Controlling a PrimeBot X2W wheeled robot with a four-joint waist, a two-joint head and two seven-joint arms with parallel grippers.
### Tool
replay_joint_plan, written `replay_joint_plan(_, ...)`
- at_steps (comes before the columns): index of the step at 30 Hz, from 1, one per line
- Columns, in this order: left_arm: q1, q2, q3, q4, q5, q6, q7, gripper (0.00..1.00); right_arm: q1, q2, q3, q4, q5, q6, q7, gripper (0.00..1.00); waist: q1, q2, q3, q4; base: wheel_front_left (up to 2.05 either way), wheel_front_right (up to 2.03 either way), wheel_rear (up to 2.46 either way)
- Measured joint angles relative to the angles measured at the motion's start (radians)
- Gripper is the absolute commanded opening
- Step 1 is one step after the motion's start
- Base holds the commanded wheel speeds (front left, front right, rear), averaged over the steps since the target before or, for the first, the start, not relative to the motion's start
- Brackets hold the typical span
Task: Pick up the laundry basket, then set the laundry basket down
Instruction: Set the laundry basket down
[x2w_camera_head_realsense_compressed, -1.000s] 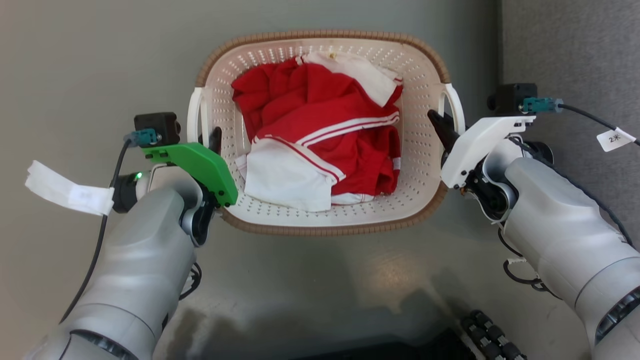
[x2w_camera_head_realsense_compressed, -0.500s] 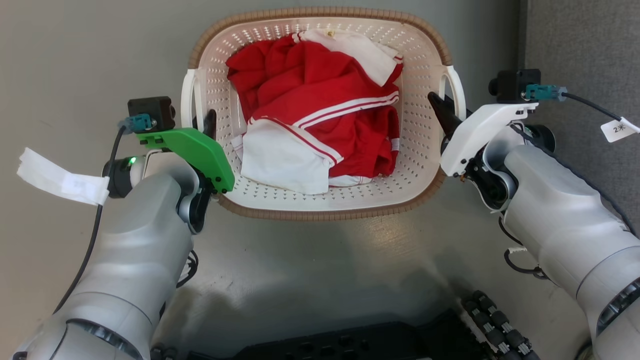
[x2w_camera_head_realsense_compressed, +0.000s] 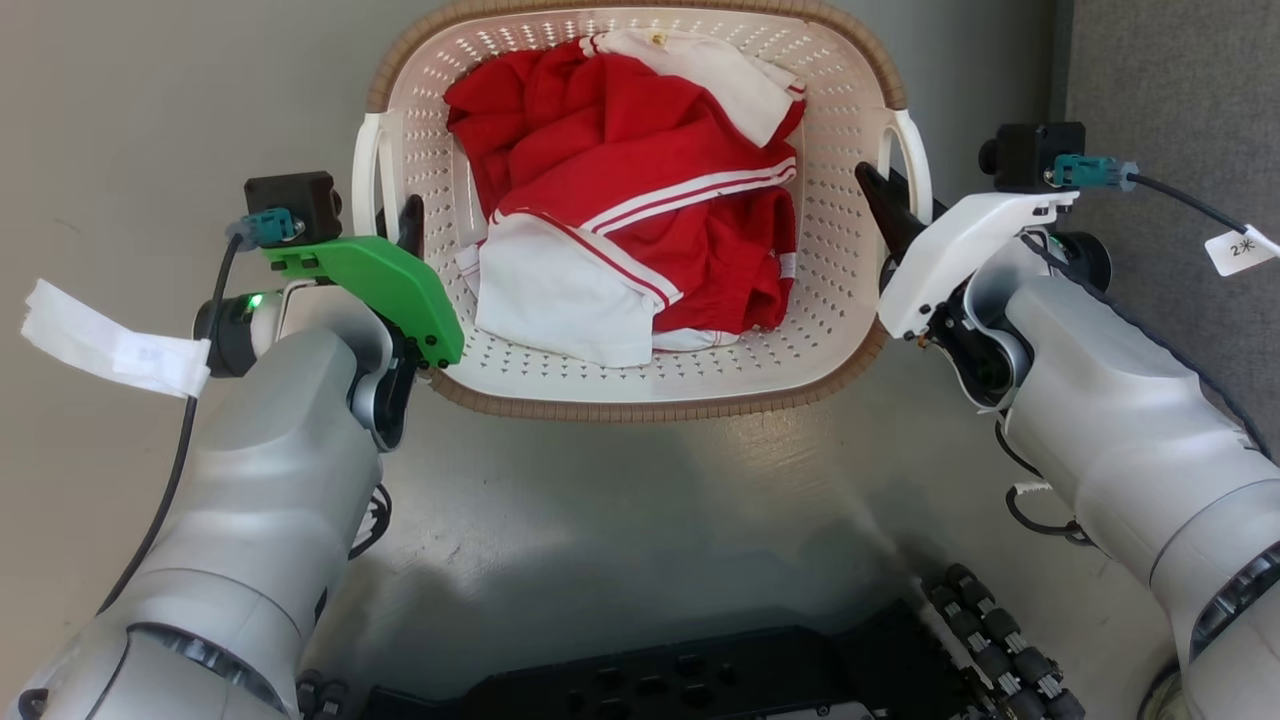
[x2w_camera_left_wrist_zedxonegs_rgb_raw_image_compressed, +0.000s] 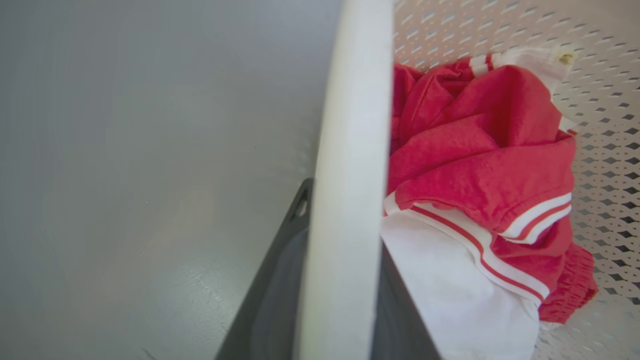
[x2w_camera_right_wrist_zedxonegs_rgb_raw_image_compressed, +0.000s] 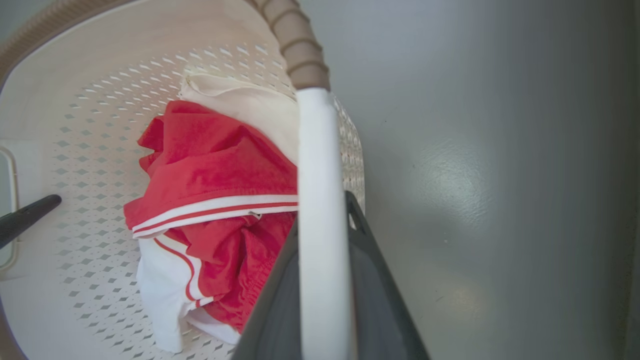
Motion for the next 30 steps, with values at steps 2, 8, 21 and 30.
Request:
replay_joint_plan(2, -0.007, 0.0, -0.001, 0.002, 0.0, 0.002, 0.0, 0.0, -0.005, 0.0, 0.001, 0.002, 0.0, 0.0, 0.0, 0.0, 0.0, 0.0, 0.006, 0.0, 0.0, 0.0, 0.0)
replay_joint_plan(8, -0.016, 0.0, -0.002, 0.01, 0.002, 0.004, -0.008, 0.0, -0.015, 0.004, 0.006, 0.007, 0.0, 0.0, -0.009, 0.0, 0.0, 0.0, 0.017, 0.001, 0.0, 0.0, 0.0)
replay_joint_plan(21, -0.019, 0.015, 0.002, 0.03, 0.001, 0.004, -0.012, 1.0, -0.016, 0.007, 0.017, 0.031, 0.018, 0.003, -0.018, 1.0, -0.0001, 0.0, 0.021, -0.001, 0.0, 0.0, 0.0)
replay_joint_plan(30, -0.02, 0.014, -0.007, 0.038, 0.001, 0.003, -0.012, 1.0, -0.019, 0.012, 0.029, 0.045, 0.026, 0.003, -0.018, 1.0, -0.0001, 0.0, 0.008, -0.004, 0.0, 0.0, 0.0)
